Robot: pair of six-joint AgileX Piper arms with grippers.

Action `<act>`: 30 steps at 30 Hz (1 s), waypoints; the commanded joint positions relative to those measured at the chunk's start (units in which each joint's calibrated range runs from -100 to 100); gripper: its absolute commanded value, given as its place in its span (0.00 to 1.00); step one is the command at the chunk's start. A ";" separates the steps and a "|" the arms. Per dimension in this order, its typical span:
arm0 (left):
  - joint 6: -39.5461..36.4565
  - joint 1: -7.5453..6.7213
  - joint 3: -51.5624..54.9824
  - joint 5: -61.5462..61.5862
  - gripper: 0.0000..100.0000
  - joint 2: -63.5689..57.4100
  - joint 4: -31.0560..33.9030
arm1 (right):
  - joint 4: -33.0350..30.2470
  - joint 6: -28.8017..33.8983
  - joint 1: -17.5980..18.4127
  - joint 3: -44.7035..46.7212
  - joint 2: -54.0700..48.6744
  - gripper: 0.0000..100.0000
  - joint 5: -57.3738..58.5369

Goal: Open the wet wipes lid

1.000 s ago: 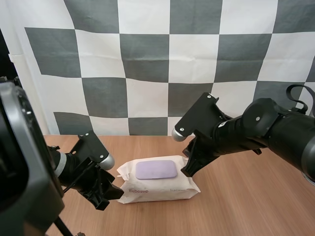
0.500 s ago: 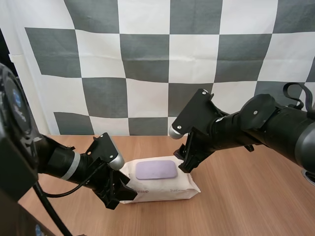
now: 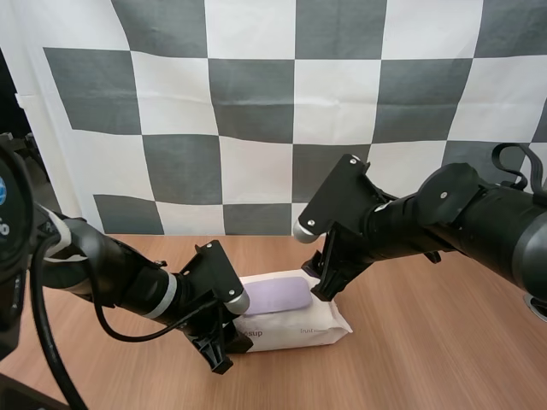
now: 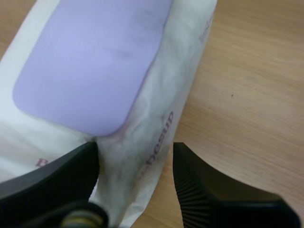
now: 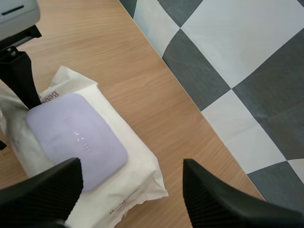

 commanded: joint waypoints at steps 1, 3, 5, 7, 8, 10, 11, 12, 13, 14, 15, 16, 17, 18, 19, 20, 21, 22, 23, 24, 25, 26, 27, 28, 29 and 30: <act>0.75 -0.83 1.79 -8.51 0.77 0.07 -0.38 | 0.21 -1.62 0.01 -0.06 0.03 1.00 3.37; 0.75 -0.83 1.79 -8.51 0.75 0.07 -1.48 | 0.21 -1.93 0.01 -0.06 0.03 1.00 5.92; 0.75 -0.83 1.79 -9.28 0.58 0.07 -2.74 | 0.21 -2.69 0.01 -0.06 0.03 1.00 8.38; 0.75 -0.83 1.67 -9.70 0.27 0.07 -3.29 | 1.21 -4.41 0.01 -0.06 0.03 1.00 10.01; 0.75 -0.83 1.67 -9.70 0.16 0.07 -3.70 | 2.15 -5.45 0.01 -0.06 0.03 1.00 11.01; 0.75 -0.83 1.55 -10.14 0.00 0.07 -5.08 | 3.25 -7.21 0.43 -0.06 0.03 1.00 11.71; 0.75 -0.83 1.55 -10.31 0.00 0.07 -5.50 | 3.01 -7.76 1.01 -0.06 0.03 1.00 12.07; 0.75 -0.83 1.55 -10.65 0.00 0.07 -6.08 | 2.40 -7.76 1.77 -0.06 0.03 1.00 12.62; 0.75 -0.83 1.55 -10.68 0.00 0.07 -6.46 | 1.71 -7.76 2.53 -0.06 0.03 1.00 12.80; 0.75 -0.83 1.55 -10.68 0.00 0.07 -6.46 | 1.21 -7.76 3.17 -0.06 0.03 1.00 12.80; 0.75 -0.83 1.55 -10.68 0.00 0.07 -6.46 | 0.20 -7.76 4.70 -0.06 0.15 1.00 12.80; 0.75 -0.83 1.55 -10.68 0.00 0.07 -6.46 | -0.49 -7.59 5.78 -0.06 0.37 1.00 12.56; 0.75 -0.83 1.55 -10.86 0.00 0.07 -6.43 | -1.26 -7.21 6.58 -0.06 0.69 1.00 11.81; 0.75 -0.83 1.55 -10.86 0.00 0.07 -6.43 | -2.32 -6.40 7.45 -0.06 1.21 1.00 10.86; 0.75 -0.83 1.55 -11.02 0.00 0.07 -6.43 | -3.48 -5.74 8.23 -0.06 1.88 1.00 10.10; 0.75 -0.83 1.55 -11.02 0.00 0.07 -6.43 | -4.37 -5.23 8.93 -0.06 2.72 1.00 9.43; 0.75 -0.83 1.55 -11.02 0.00 0.07 -6.43 | -5.40 -5.13 9.56 -0.06 3.50 1.00 9.04; 0.75 -0.83 1.55 -11.02 0.00 0.07 -6.43 | -6.03 -5.13 10.07 -0.06 4.52 1.00 8.22; 0.75 -0.83 1.55 -11.02 0.00 0.07 -6.43 | -6.15 -5.00 10.40 -0.06 5.53 1.00 7.29; 0.75 -0.83 1.55 -11.02 0.00 0.07 -6.43 | -6.28 -4.89 10.68 -0.06 6.48 1.00 5.80; 0.75 -0.83 1.55 -11.02 0.00 0.07 -6.43 | -6.37 -4.89 10.74 -0.06 7.30 1.00 4.18; 0.75 -0.83 1.55 -11.02 0.00 0.07 -6.43 | -6.41 -4.89 10.74 -0.06 7.84 1.00 2.39; 0.75 -0.83 1.55 -11.02 0.00 0.07 -6.43 | -6.69 -4.89 10.74 -0.06 8.48 1.00 1.03; 0.75 -0.83 1.55 -11.02 0.00 0.07 -6.43 | -6.93 -4.89 10.74 -0.06 8.93 1.00 0.42; 0.75 -0.83 1.55 -11.02 0.00 0.07 -6.43 | -6.93 -4.89 10.74 -0.06 9.50 1.00 0.27; 0.75 -0.83 1.55 -11.02 0.00 0.07 -6.43 | -7.13 -4.89 10.74 -0.06 9.88 1.00 0.19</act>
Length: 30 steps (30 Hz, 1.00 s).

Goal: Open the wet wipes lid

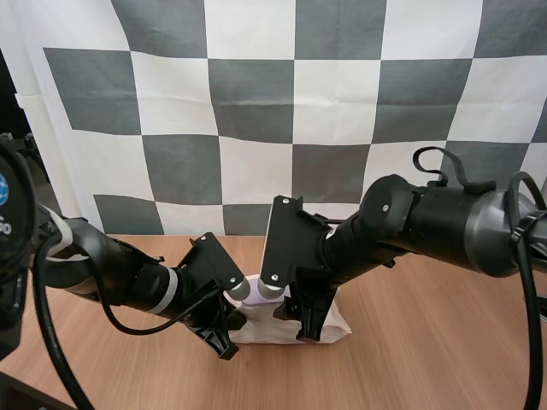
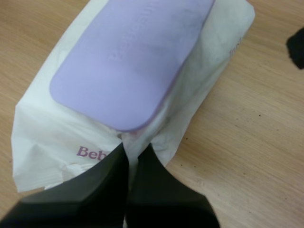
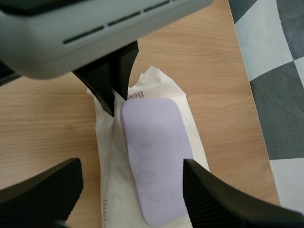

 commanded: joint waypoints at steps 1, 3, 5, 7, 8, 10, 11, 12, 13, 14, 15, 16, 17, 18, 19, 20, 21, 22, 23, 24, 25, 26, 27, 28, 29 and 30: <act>0.75 -0.04 -0.09 0.05 0.00 0.07 -0.06 | -0.92 0.05 0.03 -0.06 1.07 1.00 -0.10; 0.75 -0.04 -0.09 0.43 0.00 0.07 -0.06 | -2.55 0.05 0.03 -0.06 1.78 1.00 -0.85; 0.75 -0.04 -0.09 0.62 0.00 0.07 -0.06 | -2.99 0.37 0.03 -0.06 2.46 1.00 -1.64; 0.75 -0.04 -0.09 0.77 0.00 0.07 -0.06 | -2.99 0.41 0.03 -0.06 3.17 1.00 -2.13; 0.75 -0.04 -0.09 0.77 0.00 0.07 -0.06 | -2.99 0.41 0.03 -0.06 3.51 1.00 -2.27; 0.75 -0.04 -0.09 1.30 0.00 0.07 -0.06 | -2.99 0.41 0.03 -0.06 4.12 0.96 -2.87; 0.75 -0.04 -0.09 1.64 0.00 0.07 -0.06 | -2.73 0.41 0.03 -0.06 4.40 0.94 -3.30; 0.75 -0.04 -0.09 1.81 0.00 0.07 -0.06 | -2.07 0.41 0.03 -0.06 4.55 0.93 -3.61; 0.75 -0.04 -0.09 2.21 0.00 0.07 -0.06 | -1.57 0.41 0.03 -0.06 4.66 0.91 -4.04; 0.75 -0.04 -0.09 2.21 0.00 0.07 -0.06 | -1.31 0.41 0.03 -0.06 4.81 0.90 -4.04; 0.75 -0.04 -0.09 2.21 0.00 0.07 -0.06 | -1.19 0.41 0.03 -0.06 4.81 0.89 -4.18; 0.75 -0.04 -0.09 2.40 0.00 0.07 -0.06 | -1.19 0.41 0.03 -0.06 4.81 0.87 -4.18; 0.75 -0.04 -0.09 2.55 0.00 0.07 -0.06 | -1.19 0.41 0.03 -0.06 4.81 0.85 -4.18; 0.75 -0.04 -0.09 2.78 0.00 0.07 -0.06 | -1.19 0.41 0.03 -0.06 4.81 0.83 -4.18; 0.75 -0.04 -0.09 3.11 0.00 0.07 -0.06 | -1.19 0.41 0.03 -0.06 4.81 0.78 -4.18; 0.75 -0.04 -0.09 3.30 0.00 0.07 -0.06 | -1.19 0.41 0.03 -0.06 4.81 0.71 -4.18; 0.75 -0.04 -0.09 3.54 0.00 0.07 0.07 | -1.19 0.41 0.03 -0.06 4.81 0.66 -4.18; 0.75 -0.04 -0.09 3.80 0.00 0.07 0.07 | -1.19 0.41 0.03 -0.06 4.81 0.60 -4.18; 0.75 -0.04 -0.09 4.20 0.00 0.07 0.19 | -0.80 0.41 0.03 -0.06 4.81 0.54 -4.18; 0.75 -0.04 -0.09 4.39 0.00 0.07 0.19 | -0.38 0.41 0.03 -0.06 4.81 0.51 -4.18; 0.75 -0.04 -0.09 4.39 0.00 0.07 0.19 | 0.13 0.41 0.03 -0.06 4.81 0.48 -4.18; 0.75 -0.04 -0.09 4.39 0.00 0.07 0.19 | 0.64 0.41 0.03 -0.06 4.93 0.48 -4.18; 0.75 -0.04 -0.09 4.39 0.00 0.07 0.19 | 0.89 0.41 0.03 -0.06 4.91 0.49 -4.18; 0.75 -0.04 -0.09 4.39 0.00 0.07 0.19 | 0.89 0.41 0.03 -0.06 5.05 0.51 -4.18; 0.75 -0.04 -0.09 4.49 0.00 0.07 0.30 | 0.78 0.41 0.03 -0.06 5.19 0.55 -4.01; 0.75 -0.04 -0.09 4.74 0.00 0.07 0.41 | 0.49 0.41 0.03 -0.06 5.49 0.60 -3.35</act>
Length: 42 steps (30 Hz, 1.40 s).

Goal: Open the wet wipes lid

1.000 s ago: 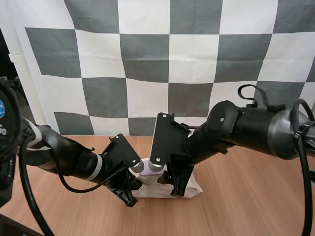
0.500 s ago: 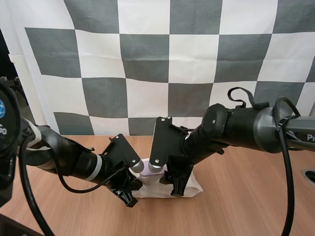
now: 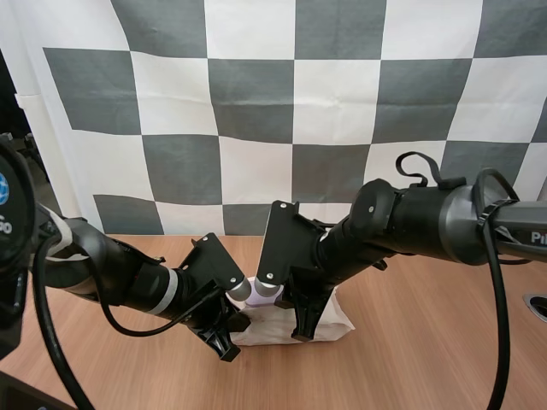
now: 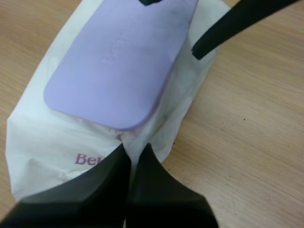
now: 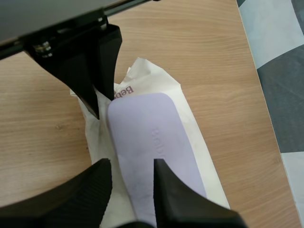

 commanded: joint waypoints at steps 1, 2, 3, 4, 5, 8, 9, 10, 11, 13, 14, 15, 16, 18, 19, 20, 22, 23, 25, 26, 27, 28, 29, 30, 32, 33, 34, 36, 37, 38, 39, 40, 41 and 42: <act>0.75 -0.04 -0.09 0.33 0.00 0.07 0.14 | -0.22 0.04 0.03 -0.06 0.50 0.65 1.78; 0.75 -0.04 -0.09 0.50 0.00 0.07 0.16 | -0.22 0.04 0.03 -0.06 0.81 0.68 2.37; 0.75 -0.04 -0.09 0.56 0.00 0.07 0.16 | -0.22 0.04 0.03 -0.06 1.10 0.69 2.37; 0.75 -0.04 -0.09 0.56 0.00 0.07 0.16 | -0.22 0.04 0.03 -0.06 1.43 0.69 2.37; 0.75 -0.04 -0.09 0.77 0.00 0.07 0.16 | -0.22 0.04 0.03 -0.06 1.78 0.68 1.77; 0.75 -0.04 -0.09 1.42 0.00 0.07 0.23 | -0.12 0.04 0.03 -0.06 2.73 0.68 0.56; 0.75 -0.04 -0.09 1.42 0.00 0.07 0.23 | -0.12 -0.62 0.03 -0.06 3.46 0.68 0.11; 0.75 -0.04 -0.09 1.61 0.00 0.07 0.23 | -0.12 -0.63 0.03 -0.06 4.01 0.68 0.11; 0.75 -0.04 -0.09 1.61 0.00 0.07 0.23 | -0.12 -0.72 0.03 -0.06 4.73 0.68 -0.78; 0.75 -0.04 -0.09 1.61 0.00 0.07 0.23 | -0.22 -1.05 0.03 -0.06 6.00 0.68 -1.45; 0.75 -0.04 -0.09 1.61 0.00 0.07 0.23 | -0.22 -1.05 0.03 -0.06 6.57 0.66 -1.58; 0.75 -0.04 -0.09 1.61 0.00 0.07 0.23 | -0.22 -1.05 0.03 -0.06 6.99 0.63 -1.65; 0.75 -0.04 -0.09 1.61 0.00 0.07 0.23 | -0.22 -1.05 0.03 -0.06 7.34 0.59 -1.85; 0.75 -0.04 -0.09 1.61 0.00 0.07 0.23 | -0.22 -1.05 0.03 -0.06 7.35 0.50 -2.04; 0.75 -0.04 -0.09 1.61 0.00 0.07 0.23 | -0.22 -1.05 0.03 -0.06 7.35 0.42 -2.04; 0.75 -0.04 -0.09 1.61 0.00 0.07 0.23 | -0.22 -1.05 0.03 -0.06 7.35 0.36 -2.17; 0.75 -0.04 -0.09 1.61 0.00 0.07 0.23 | -0.22 -1.05 0.03 -0.06 7.35 0.29 -2.17; 0.75 -0.04 -0.09 1.61 0.00 0.07 0.23 | -0.22 -1.05 0.03 -0.06 7.35 0.27 -2.17; 0.75 -0.04 -0.09 1.61 0.00 0.07 0.23 | -0.22 -1.05 0.03 -0.06 7.35 0.26 -2.17; 0.75 -0.04 -0.09 1.61 0.00 0.07 0.23 | -0.22 -1.05 0.03 -0.06 7.35 0.26 -2.17; 0.75 -0.04 -0.09 1.61 0.00 0.07 0.23 | -0.22 -1.05 0.03 -0.06 7.35 0.25 -2.17; 0.75 -0.04 -0.09 1.61 0.00 0.07 0.23 | -0.22 -1.05 0.03 -0.06 7.35 0.23 -2.17; 0.75 -0.04 -0.09 1.59 0.00 0.07 0.33 | -0.22 -0.95 0.03 -0.06 7.35 0.20 -2.17; 0.75 -0.04 -0.09 1.59 0.00 0.07 0.41 | -0.22 -0.95 0.03 -0.06 7.21 0.18 -2.17; 0.75 -0.04 -0.09 1.59 0.00 0.07 0.82 | -0.22 -0.95 0.03 -0.06 6.77 0.15 -2.17; 0.75 -0.04 -0.09 1.59 0.00 0.07 0.82 | -0.22 -0.95 0.03 -0.06 6.52 0.14 -2.17; 0.75 -0.04 -0.09 1.59 0.00 0.07 0.82 | -0.22 -0.95 0.03 -0.06 5.95 0.14 -2.17; 0.75 -0.04 -0.09 1.59 0.00 0.07 0.82 | -0.22 -0.95 0.03 -0.06 5.11 0.12 -2.17; 0.75 -0.04 -0.09 1.59 0.00 0.07 0.82 | -0.49 -0.84 0.03 -0.06 4.43 0.11 -2.17; 0.75 -0.04 -0.09 1.59 0.00 0.07 0.82 | -0.72 -0.84 0.03 -0.06 3.76 0.11 -2.17; 0.75 -0.04 -0.09 1.59 0.00 0.07 0.82 | -0.72 -0.63 0.03 -0.06 3.13 0.10 -2.17; 0.75 -0.04 -0.09 1.59 0.00 0.07 0.82 | -0.99 -0.65 0.03 -0.06 2.45 0.10 -2.17; 0.75 -0.04 -0.09 1.59 0.00 0.07 0.82 | -1.01 -0.65 0.03 -0.06 2.03 0.09 -2.17; 0.75 -0.04 -0.09 1.59 0.00 0.07 0.82 | -1.11 -0.65 0.03 -0.06 1.35 0.08 -2.17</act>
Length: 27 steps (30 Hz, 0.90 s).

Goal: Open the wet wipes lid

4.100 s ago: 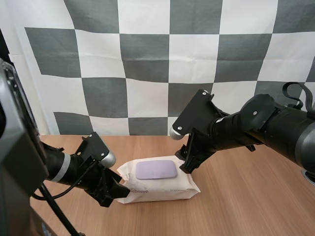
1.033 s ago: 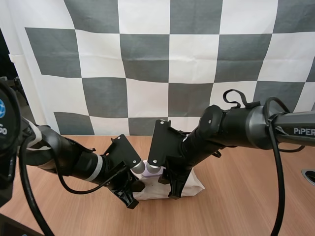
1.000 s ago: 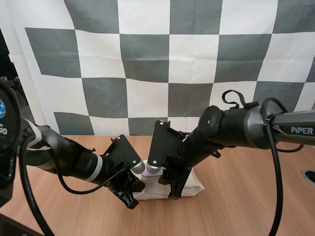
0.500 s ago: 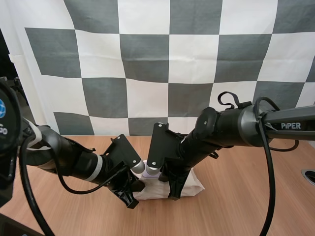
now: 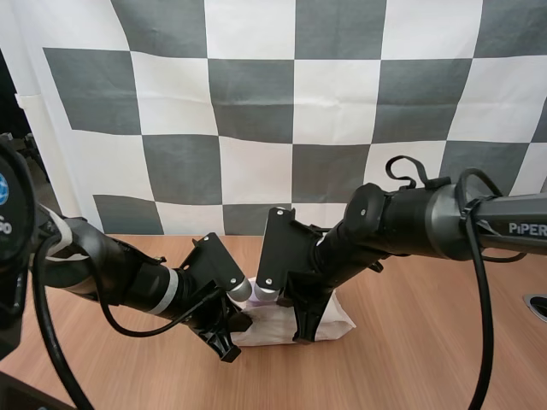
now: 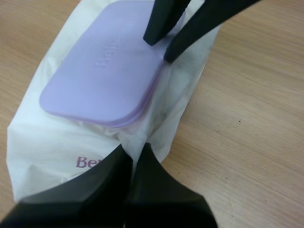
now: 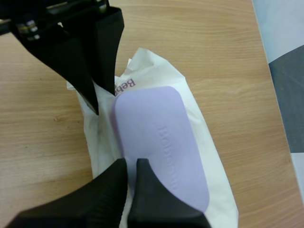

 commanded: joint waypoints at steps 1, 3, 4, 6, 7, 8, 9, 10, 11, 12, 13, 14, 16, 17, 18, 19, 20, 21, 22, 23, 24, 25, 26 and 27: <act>0.75 -0.04 0.01 -0.10 0.00 0.07 0.14 | -0.02 -0.05 0.03 -0.08 -1.25 0.06 -0.29; 0.75 -0.04 0.01 -0.10 0.00 0.07 0.14 | -0.13 -0.05 0.03 -0.08 -1.51 0.03 -0.29; 0.75 -0.04 0.01 -0.10 0.00 0.07 0.14 | -0.13 -0.05 0.03 -0.08 -1.51 0.02 -0.29; 0.75 -0.04 0.01 -0.10 0.00 0.07 0.14 | -0.25 -0.05 0.03 -0.08 -1.39 0.00 -0.29; 0.75 -0.04 0.01 -0.10 0.00 0.07 0.14 | -0.25 -0.05 0.03 -0.08 -1.39 0.00 -0.29; 0.75 -0.04 0.01 -0.10 0.00 0.07 0.14 | -0.25 -0.05 0.03 -0.08 -1.39 0.00 -0.29; 0.75 -0.04 0.01 -0.10 0.00 0.07 0.14 | -0.40 -0.05 0.03 -0.08 -1.39 0.00 -0.35; 0.75 -0.04 0.01 -0.10 0.00 0.07 0.14 | -0.40 -0.05 0.03 -0.08 -1.39 0.00 -1.12; 0.75 -0.04 0.01 -0.10 0.00 0.07 0.26 | -0.40 -0.05 0.03 -0.08 -1.39 0.00 -2.20; 0.75 -0.04 0.01 -0.10 0.00 0.07 0.26 | -0.40 -0.05 0.03 -0.08 -1.39 0.00 -3.57; 0.75 -0.04 0.01 -0.10 0.00 0.07 0.26 | -0.40 -0.05 0.03 -0.08 -1.39 0.00 -4.82; 0.75 -0.04 0.01 -0.10 0.00 0.07 0.26 | -0.40 -0.05 0.03 -0.08 -1.39 0.00 -5.76; 0.75 -0.04 0.01 0.06 0.00 0.07 0.38 | -0.40 -0.05 0.03 -0.08 -1.39 0.00 -7.70; 0.75 -0.04 0.01 0.06 0.00 0.07 0.38 | -0.40 -0.05 0.03 -0.08 -1.39 0.00 -8.24; 0.75 -0.04 0.01 0.06 0.00 0.07 0.38 | -0.40 -0.05 0.03 -0.08 -1.39 0.00 -9.20; 0.75 -0.04 0.01 0.22 0.00 0.07 0.40 | -0.40 -0.05 0.03 -0.08 -1.39 0.00 -10.25; 0.75 -0.04 0.01 0.44 0.00 0.07 0.40 | -0.40 -0.05 0.03 -0.08 -1.39 0.00 -11.42; 0.75 -0.04 0.01 0.66 0.00 0.07 0.50 | -0.40 -0.05 0.03 -0.08 -1.39 0.00 -12.54; 0.75 -0.04 0.01 0.66 0.00 0.07 0.50 | -0.40 -0.05 0.03 -0.08 -1.39 0.00 -13.24; 0.75 -0.04 0.01 0.66 0.00 0.07 0.50 | -0.40 -0.05 0.03 -0.08 -1.39 0.00 -13.43; 0.75 -0.04 0.01 0.66 0.00 0.07 0.50 | -0.40 -0.05 0.03 -0.08 -1.27 0.00 -13.43; 0.75 -0.04 0.01 0.66 0.00 0.07 0.50 | -0.40 -0.05 0.03 -0.08 -1.27 0.00 -13.43; 0.75 -0.04 0.01 0.83 0.00 0.07 0.49 | -0.40 -0.05 0.03 -0.08 -1.26 0.00 -13.79; 0.75 -0.04 0.01 1.01 0.00 0.07 0.49 | -0.40 -0.05 0.03 -0.08 -1.26 0.00 -14.50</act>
